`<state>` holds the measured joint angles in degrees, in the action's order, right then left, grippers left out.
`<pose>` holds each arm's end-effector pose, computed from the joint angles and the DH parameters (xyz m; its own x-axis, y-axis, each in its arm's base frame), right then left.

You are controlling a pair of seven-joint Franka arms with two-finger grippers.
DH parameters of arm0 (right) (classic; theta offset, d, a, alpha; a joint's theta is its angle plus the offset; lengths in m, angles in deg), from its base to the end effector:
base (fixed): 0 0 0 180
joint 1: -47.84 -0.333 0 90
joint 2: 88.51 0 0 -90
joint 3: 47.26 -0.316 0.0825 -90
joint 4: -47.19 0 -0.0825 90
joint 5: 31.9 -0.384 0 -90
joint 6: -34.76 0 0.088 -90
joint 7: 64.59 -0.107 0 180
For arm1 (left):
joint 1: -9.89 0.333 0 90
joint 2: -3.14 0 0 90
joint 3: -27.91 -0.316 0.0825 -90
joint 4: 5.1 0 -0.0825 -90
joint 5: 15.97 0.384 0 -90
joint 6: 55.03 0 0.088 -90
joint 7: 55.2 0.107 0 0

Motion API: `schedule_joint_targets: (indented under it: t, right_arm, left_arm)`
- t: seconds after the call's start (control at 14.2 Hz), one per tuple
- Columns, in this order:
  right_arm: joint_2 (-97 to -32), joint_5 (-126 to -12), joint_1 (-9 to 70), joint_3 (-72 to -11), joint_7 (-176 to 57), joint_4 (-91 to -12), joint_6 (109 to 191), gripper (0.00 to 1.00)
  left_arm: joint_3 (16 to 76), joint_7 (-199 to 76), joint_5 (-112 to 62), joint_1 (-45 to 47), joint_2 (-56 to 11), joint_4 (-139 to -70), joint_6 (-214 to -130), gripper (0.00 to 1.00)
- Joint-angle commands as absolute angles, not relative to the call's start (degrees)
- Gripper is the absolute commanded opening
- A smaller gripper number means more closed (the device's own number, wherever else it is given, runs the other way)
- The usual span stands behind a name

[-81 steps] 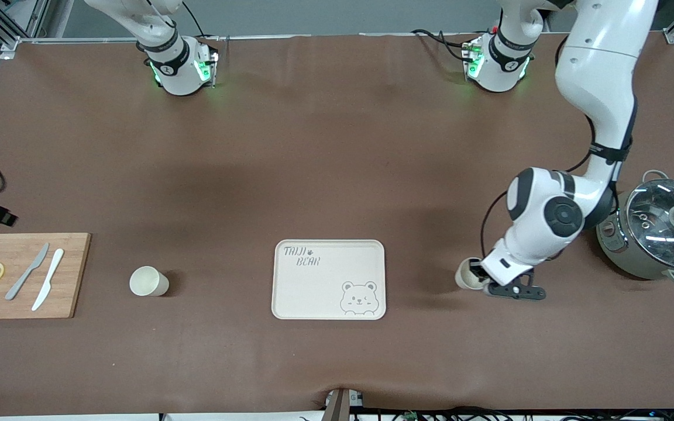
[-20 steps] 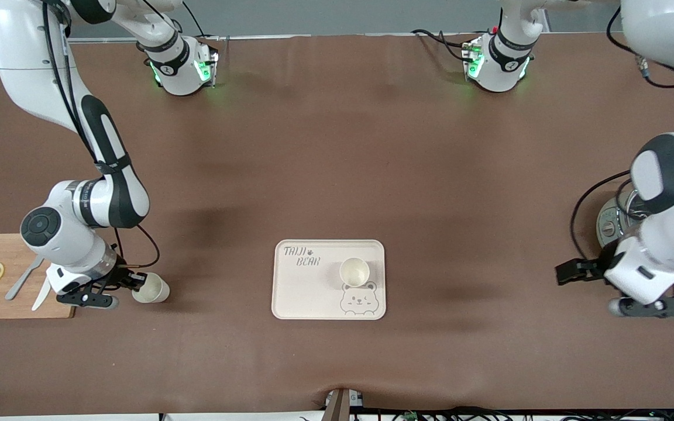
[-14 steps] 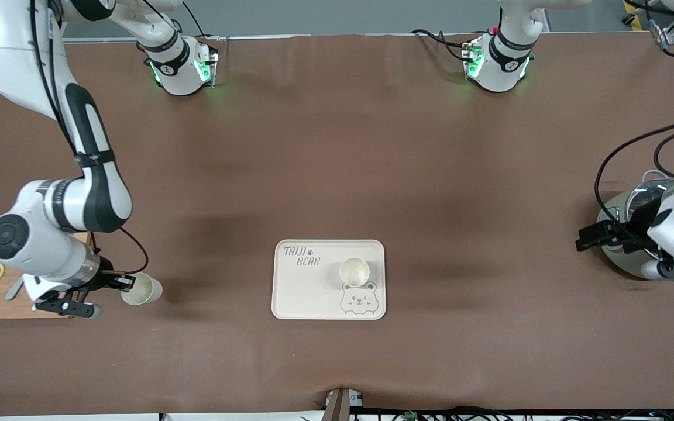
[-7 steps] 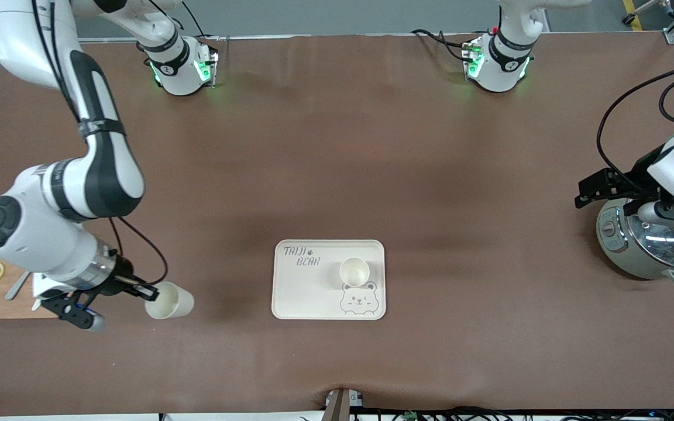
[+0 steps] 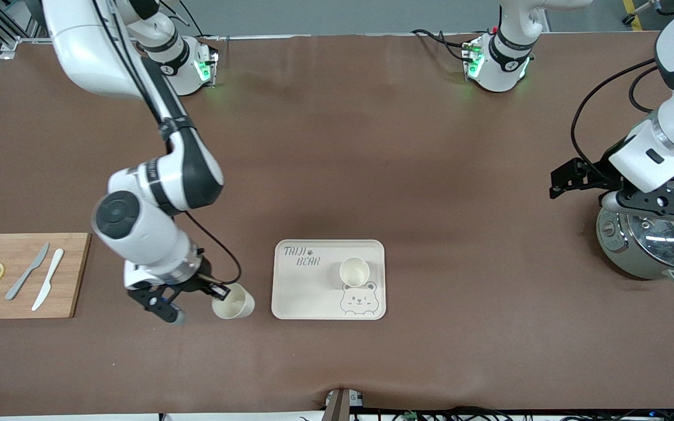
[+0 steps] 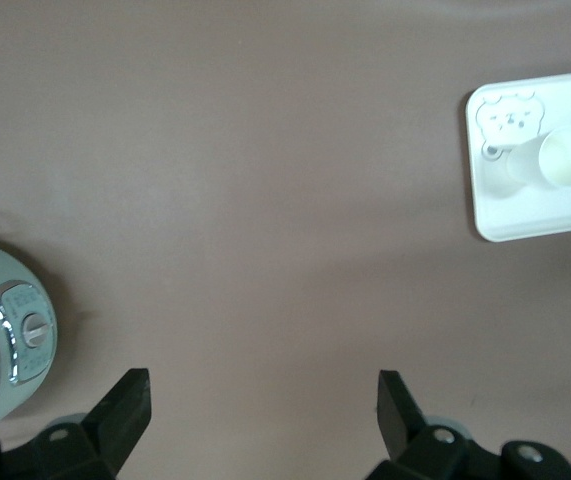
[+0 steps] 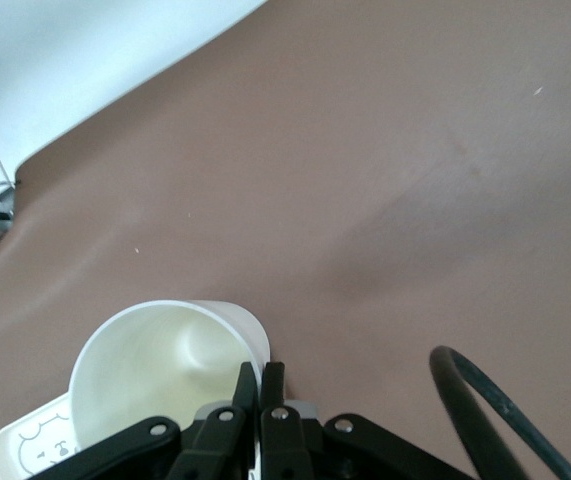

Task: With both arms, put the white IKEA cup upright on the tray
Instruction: 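Lift the white cup with the right gripper and carry it to the tray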

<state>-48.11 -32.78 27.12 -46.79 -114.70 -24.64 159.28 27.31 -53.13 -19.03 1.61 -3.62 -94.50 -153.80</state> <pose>0.7151 0.2662 0.3655 0.8519 -0.5074 0.1297 -0.4852 -0.8579 -0.1690 0.5964 -0.0857 0.5752 0.9858 -0.1613 0.0472 -0.1636 -0.9853 0.0502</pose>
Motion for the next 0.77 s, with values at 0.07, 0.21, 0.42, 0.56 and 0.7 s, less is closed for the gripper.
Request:
schedule_joint_targets:
  t: [0.07,0.21,0.42,0.56,0.7]
  right_arm:
    - [-44.9,-30.9,24.6,-46.2,-118.7,-22.8,160.0,0.00]
    - [-43.9,-30.9,22.5,-46.2,-120.1,-22.9,161.9,0.00]
    - [-42.1,-30.8,20.4,-46.2,-122.7,-22.9,164.1,0.00]
    - [-41.0,-30.8,19.6,-46.2,-123.6,-22.9,164.8,0.00]
    - [-39.6,-30.8,18.8,-46.1,-123.7,-22.9,166.4,0.00]
  left_arm:
    - [31.5,-52.0,-9.9,1.8,-2.4,-96.3,-152.7,1.00]
    - [31.7,-51.9,-9.8,2.0,-2.7,-96.3,-152.8,1.00]
    - [31.9,-51.1,-9.9,2.4,-3.3,-96.2,-152.9,1.00]
    - [31.9,-50.4,-10.4,2.5,-3.4,-96.2,-153.0,1.00]
    - [32.0,-50.0,-12.1,2.4,-3.4,-96.2,-153.1,1.00]
